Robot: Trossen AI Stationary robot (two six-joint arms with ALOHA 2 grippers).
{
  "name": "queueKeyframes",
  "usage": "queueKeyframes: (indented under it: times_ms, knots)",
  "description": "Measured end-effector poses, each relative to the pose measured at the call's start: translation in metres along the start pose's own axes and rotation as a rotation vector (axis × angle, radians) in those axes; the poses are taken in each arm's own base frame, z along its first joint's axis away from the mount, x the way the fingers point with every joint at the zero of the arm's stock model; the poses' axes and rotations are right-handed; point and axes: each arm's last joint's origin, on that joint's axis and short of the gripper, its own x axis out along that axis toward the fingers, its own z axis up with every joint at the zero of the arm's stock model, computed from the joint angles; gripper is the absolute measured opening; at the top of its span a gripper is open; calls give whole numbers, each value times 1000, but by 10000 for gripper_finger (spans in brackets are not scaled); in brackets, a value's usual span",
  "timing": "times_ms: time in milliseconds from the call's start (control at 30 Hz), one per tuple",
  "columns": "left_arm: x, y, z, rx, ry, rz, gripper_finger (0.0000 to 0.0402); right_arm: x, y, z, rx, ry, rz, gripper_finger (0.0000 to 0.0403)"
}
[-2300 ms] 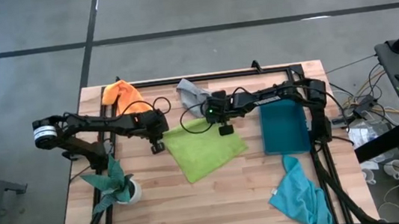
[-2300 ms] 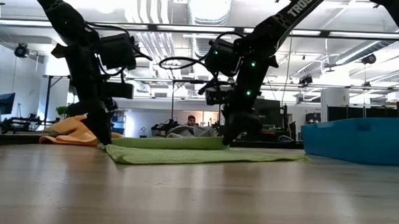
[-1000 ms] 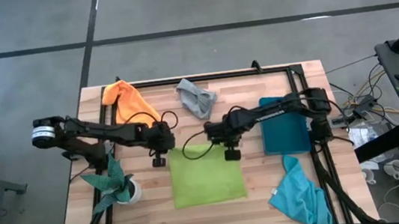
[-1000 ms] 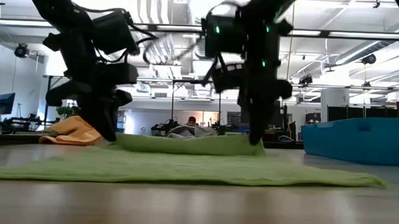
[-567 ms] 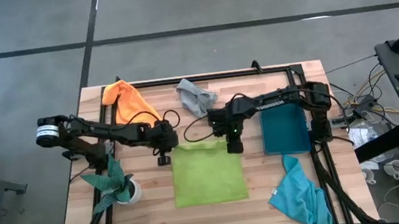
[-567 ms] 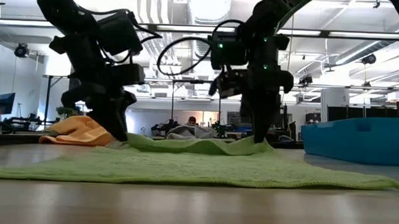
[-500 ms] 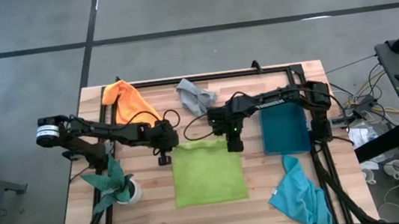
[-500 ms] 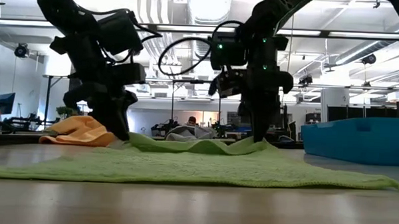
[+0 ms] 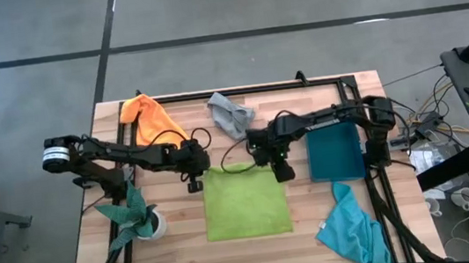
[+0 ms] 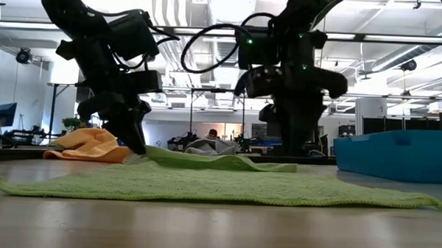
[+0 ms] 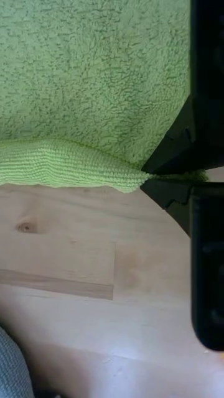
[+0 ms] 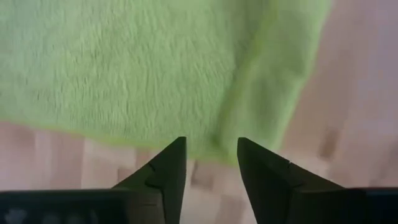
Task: Roll microfiber towels into tight, uniform cylinder then place into a basket
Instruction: Roll the green towel
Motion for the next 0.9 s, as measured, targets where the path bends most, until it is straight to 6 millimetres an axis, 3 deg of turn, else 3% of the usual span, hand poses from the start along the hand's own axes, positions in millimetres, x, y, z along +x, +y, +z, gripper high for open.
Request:
queueKeyframes:
  times_ms: [133, 533, 667, 900]
  knots:
    - [0, 0, 0, 1, 1, 0, 1, 14, 1, 0, 30, -2, -37, 116]
    - [0, 0, -1, 1, 9, -1, 2, 23, -3, -6, 70, 50, -95, 45]
    - [0, 0, -1, 2, 9, -2, 2, 19, -2, -5, 88, 70, -93, 14]
    - [0, 0, -2, 1, 10, -6, 2, -2, -2, 0, 101, 52, -101, 12]
